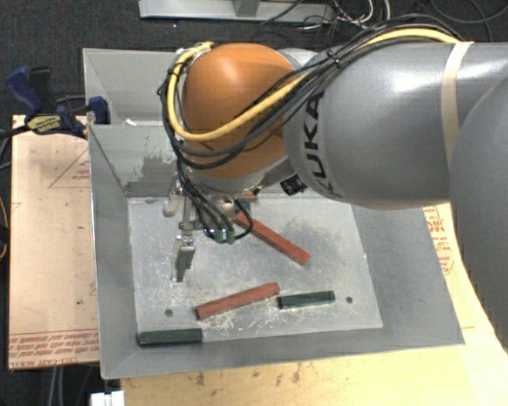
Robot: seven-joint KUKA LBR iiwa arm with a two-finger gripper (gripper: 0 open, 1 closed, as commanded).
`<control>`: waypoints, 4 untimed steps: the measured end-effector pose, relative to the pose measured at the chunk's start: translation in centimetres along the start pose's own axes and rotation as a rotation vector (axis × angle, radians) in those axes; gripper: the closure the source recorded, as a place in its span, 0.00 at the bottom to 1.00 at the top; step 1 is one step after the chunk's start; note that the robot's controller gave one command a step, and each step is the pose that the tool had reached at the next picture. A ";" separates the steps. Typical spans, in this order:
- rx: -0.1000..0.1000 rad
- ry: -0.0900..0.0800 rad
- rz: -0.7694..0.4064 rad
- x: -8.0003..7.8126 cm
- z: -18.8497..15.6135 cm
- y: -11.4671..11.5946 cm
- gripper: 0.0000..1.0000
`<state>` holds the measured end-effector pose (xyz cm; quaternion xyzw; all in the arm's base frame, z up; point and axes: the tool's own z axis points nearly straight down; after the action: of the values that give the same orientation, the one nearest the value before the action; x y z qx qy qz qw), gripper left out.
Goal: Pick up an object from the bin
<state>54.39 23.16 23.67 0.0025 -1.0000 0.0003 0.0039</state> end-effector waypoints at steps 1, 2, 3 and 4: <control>-0.002 -0.008 0.004 -0.2 -0.5 -0.1 0.00; -0.006 -0.018 -0.037 0.6 1.3 -1.2 0.00; -0.002 -0.011 -0.088 2.0 7.6 -3.6 0.00; 0.001 0.001 -0.235 3.7 10.1 -6.5 0.00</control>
Offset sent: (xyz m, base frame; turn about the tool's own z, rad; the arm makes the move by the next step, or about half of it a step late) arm -0.0529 -0.0812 -0.1179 -0.2091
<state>50.68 16.68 13.58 0.1196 -0.9928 0.0002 0.0046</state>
